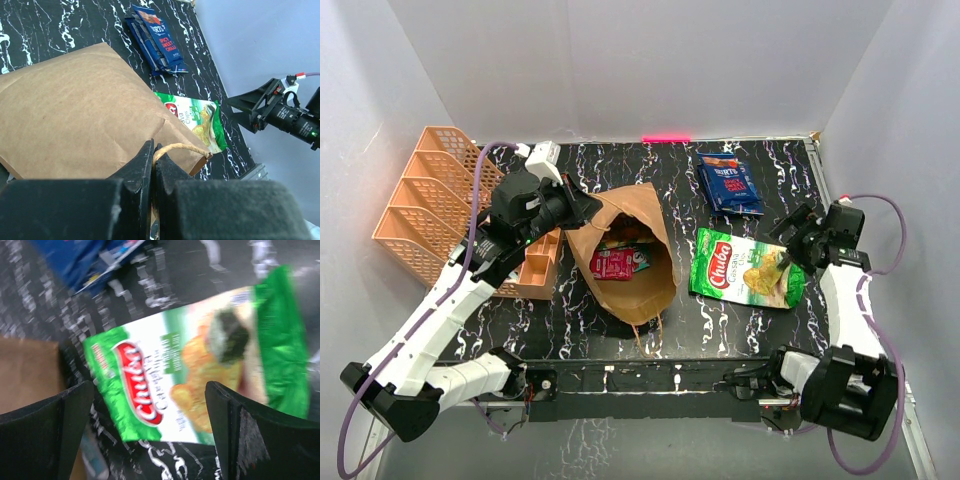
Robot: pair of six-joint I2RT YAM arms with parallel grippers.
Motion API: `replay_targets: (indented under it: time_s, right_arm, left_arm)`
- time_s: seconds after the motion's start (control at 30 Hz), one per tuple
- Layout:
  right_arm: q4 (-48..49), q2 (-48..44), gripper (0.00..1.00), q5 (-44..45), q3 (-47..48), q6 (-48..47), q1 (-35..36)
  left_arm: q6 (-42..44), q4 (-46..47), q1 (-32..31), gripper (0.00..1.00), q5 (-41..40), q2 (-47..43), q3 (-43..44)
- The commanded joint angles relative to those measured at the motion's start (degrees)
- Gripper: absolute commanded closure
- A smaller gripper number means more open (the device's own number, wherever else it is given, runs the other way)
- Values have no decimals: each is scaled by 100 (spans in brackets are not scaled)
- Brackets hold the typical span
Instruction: Take the snacks out of the paper bag
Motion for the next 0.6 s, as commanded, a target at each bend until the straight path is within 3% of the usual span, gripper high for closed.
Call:
replay_targets:
  time_s: [0.0, 0.1, 0.27, 0.4, 0.5, 0.57]
  right_arm:
    - [357, -521, 2, -1625, 402, -531, 641]
    - [572, -762, 3, -2276, 653, -889, 1686]
    - [685, -959, 4, -1722, 1000, -1654, 3868]
    - [942, -971, 6, -783, 1211, -2073, 5721]
    - [1654, -1193, 6, -396, 883, -2629, 6665]
    - [1843, -1151, 12, -546, 727, -3217, 7041]
  left_arm:
    - [73, 164, 34, 100, 66, -56, -19]
    - [81, 111, 31, 100, -76, -93, -15]
    - [98, 184, 36, 100, -235, -204, -78]
    - [93, 158, 32, 100, -250, -208, -77]
    - [102, 126, 36, 100, -277, -217, -76]
    - [109, 108, 32, 100, -279, -232, -70]
